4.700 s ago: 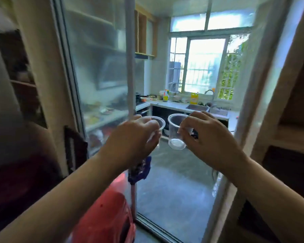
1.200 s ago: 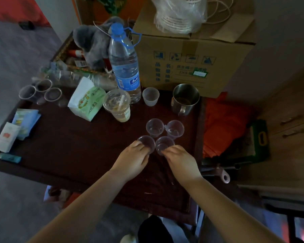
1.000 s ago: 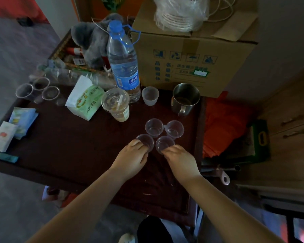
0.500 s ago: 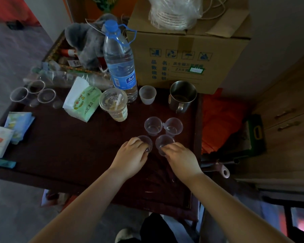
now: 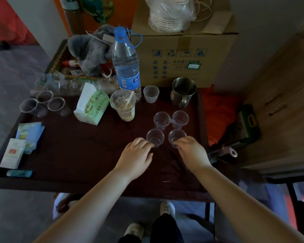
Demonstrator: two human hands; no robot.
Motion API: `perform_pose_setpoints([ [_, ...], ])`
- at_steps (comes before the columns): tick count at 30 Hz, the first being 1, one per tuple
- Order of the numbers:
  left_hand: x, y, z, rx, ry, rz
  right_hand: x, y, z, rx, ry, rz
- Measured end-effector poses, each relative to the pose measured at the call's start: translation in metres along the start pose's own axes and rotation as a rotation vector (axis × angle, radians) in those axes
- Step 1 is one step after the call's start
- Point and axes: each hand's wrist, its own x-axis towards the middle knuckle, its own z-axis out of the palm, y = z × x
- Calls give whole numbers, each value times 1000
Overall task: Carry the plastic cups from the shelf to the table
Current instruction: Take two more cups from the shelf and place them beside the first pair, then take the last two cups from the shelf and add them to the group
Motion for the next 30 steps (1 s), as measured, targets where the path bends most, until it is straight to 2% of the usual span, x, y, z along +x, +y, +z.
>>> perform_pose_setpoints([
  [9, 9, 4, 2, 9, -27, 18, 12, -4, 5, 27, 39, 54],
  [17, 5, 6, -27, 36, -13, 60, -5, -14, -30, -18, 94, 54],
  [24, 1, 44, -101, 23, 107, 268, -55, -67, -117, -87, 373, 126],
  [30, -7, 132, -154, -15, 119, 580, -161, -118, -200, -225, 635, 286],
])
